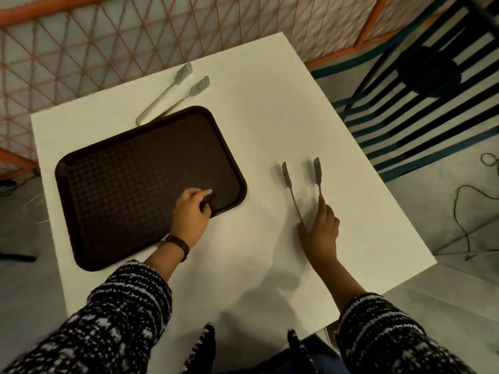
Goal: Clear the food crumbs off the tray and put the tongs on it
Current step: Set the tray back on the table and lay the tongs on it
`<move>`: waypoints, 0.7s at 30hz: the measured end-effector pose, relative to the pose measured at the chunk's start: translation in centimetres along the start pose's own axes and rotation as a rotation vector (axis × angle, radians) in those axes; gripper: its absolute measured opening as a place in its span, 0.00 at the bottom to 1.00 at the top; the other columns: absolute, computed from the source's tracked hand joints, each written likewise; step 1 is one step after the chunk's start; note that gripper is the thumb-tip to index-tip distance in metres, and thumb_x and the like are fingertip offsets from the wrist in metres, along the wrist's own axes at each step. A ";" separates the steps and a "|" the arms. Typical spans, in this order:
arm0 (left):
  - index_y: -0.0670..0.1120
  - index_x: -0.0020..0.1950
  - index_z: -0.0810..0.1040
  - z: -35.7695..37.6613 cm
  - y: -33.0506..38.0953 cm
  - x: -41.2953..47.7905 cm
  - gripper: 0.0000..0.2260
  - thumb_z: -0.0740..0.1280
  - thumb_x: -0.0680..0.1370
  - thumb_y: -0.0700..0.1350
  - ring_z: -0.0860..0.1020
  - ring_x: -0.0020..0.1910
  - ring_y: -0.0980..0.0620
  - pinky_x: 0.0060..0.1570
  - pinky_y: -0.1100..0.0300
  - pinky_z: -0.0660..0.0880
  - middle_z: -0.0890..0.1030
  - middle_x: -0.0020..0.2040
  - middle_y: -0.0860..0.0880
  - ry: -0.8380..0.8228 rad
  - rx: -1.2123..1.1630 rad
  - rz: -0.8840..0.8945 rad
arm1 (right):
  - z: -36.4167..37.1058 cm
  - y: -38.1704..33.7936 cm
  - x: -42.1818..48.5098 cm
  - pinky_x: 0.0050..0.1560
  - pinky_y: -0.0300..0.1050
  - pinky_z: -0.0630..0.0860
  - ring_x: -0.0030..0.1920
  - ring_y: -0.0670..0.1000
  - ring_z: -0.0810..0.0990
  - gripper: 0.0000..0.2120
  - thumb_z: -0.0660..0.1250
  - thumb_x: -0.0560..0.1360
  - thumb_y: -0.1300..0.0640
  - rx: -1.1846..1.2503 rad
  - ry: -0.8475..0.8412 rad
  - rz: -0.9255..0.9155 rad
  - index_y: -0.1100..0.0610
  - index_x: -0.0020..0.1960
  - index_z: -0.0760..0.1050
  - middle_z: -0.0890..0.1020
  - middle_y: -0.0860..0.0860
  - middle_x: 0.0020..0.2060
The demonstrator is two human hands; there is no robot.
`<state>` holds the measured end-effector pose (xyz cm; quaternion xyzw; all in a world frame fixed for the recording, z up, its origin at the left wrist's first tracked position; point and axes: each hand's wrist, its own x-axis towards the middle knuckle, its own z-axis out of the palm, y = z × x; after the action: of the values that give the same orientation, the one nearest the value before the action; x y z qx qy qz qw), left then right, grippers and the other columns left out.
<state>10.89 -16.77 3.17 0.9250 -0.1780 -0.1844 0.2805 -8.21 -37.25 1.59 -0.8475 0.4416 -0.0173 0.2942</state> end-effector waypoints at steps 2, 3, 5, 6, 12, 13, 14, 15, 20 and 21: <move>0.46 0.63 0.76 -1.2 0.1 2.5 0.17 0.63 0.75 0.37 0.71 0.60 0.45 0.65 0.55 0.67 0.71 0.61 0.43 0.013 0.046 0.032 | 0.3 -0.2 0.0 0.65 0.59 0.65 0.63 0.63 0.65 0.35 0.67 0.73 0.57 0.041 0.019 -0.037 0.58 0.75 0.54 0.66 0.60 0.68; 0.46 0.63 0.76 -2.0 0.1 4.1 0.17 0.63 0.75 0.37 0.71 0.60 0.44 0.66 0.54 0.68 0.72 0.61 0.43 0.032 0.074 0.052 | 0.4 -0.5 0.0 0.65 0.60 0.65 0.63 0.63 0.65 0.35 0.66 0.73 0.58 0.048 0.015 -0.058 0.57 0.75 0.54 0.65 0.60 0.68; 0.46 0.62 0.76 -3.8 -0.1 7.4 0.17 0.63 0.74 0.38 0.72 0.60 0.41 0.65 0.51 0.68 0.72 0.61 0.42 0.076 0.136 0.081 | 0.7 -1.3 -0.1 0.66 0.59 0.64 0.64 0.62 0.63 0.35 0.66 0.72 0.58 0.061 -0.005 -0.100 0.54 0.75 0.54 0.64 0.59 0.69; 0.46 0.62 0.76 -4.7 -0.2 9.2 0.18 0.62 0.74 0.38 0.71 0.61 0.40 0.65 0.50 0.68 0.72 0.61 0.41 0.096 0.163 0.081 | 0.9 -1.9 -0.1 0.66 0.59 0.64 0.64 0.62 0.63 0.36 0.67 0.72 0.59 0.075 -0.019 -0.122 0.54 0.75 0.53 0.64 0.59 0.69; 0.44 0.66 0.72 -8.4 -1.1 19.0 0.20 0.62 0.74 0.40 0.67 0.64 0.39 0.66 0.50 0.65 0.67 0.66 0.39 0.210 0.236 0.026 | 2.1 -5.4 -0.4 0.65 0.57 0.66 0.64 0.59 0.64 0.38 0.69 0.71 0.59 0.052 -0.068 -0.294 0.53 0.75 0.54 0.64 0.57 0.71; 0.44 0.68 0.69 -8.5 -1.4 20.5 0.21 0.63 0.74 0.42 0.66 0.65 0.38 0.67 0.49 0.65 0.66 0.68 0.39 0.215 0.244 -0.007 | 2.3 -5.8 -0.3 0.65 0.57 0.66 0.65 0.59 0.64 0.37 0.70 0.71 0.59 0.045 -0.070 -0.312 0.53 0.75 0.54 0.64 0.57 0.71; 0.44 0.70 0.66 -8.5 -1.8 21.8 0.24 0.64 0.74 0.44 0.65 0.67 0.38 0.67 0.49 0.64 0.64 0.70 0.39 0.203 0.245 -0.050 | 2.6 -6.2 -0.2 0.65 0.57 0.66 0.65 0.58 0.64 0.37 0.70 0.71 0.58 0.034 -0.073 -0.325 0.52 0.74 0.54 0.64 0.57 0.71; 0.44 0.72 0.62 -8.5 -2.2 22.9 0.27 0.65 0.74 0.47 0.64 0.68 0.37 0.69 0.47 0.62 0.62 0.71 0.39 0.181 0.241 -0.098 | 2.7 -6.5 -0.3 0.64 0.56 0.67 0.64 0.57 0.64 0.38 0.70 0.71 0.58 0.021 -0.078 -0.337 0.52 0.74 0.54 0.64 0.57 0.71; 0.43 0.73 0.57 -7.9 -4.4 27.1 0.40 0.68 0.70 0.60 0.63 0.69 0.36 0.69 0.41 0.60 0.64 0.71 0.38 0.091 0.216 -0.218 | 3.7 -7.2 0.2 0.64 0.56 0.68 0.65 0.56 0.63 0.38 0.71 0.70 0.57 -0.044 -0.139 -0.372 0.49 0.74 0.54 0.64 0.55 0.72; 0.44 0.73 0.57 -8.0 -4.5 27.5 0.40 0.68 0.69 0.62 0.63 0.69 0.36 0.68 0.41 0.61 0.64 0.71 0.38 0.084 0.226 -0.212 | 3.8 -7.3 0.3 0.64 0.55 0.68 0.66 0.56 0.63 0.38 0.70 0.70 0.56 -0.054 -0.151 -0.375 0.49 0.74 0.53 0.63 0.55 0.72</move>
<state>39.37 -21.53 0.12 0.9712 -0.0873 -0.1528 0.1606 -1.53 -32.45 2.15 -0.9214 0.2530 0.0035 0.2951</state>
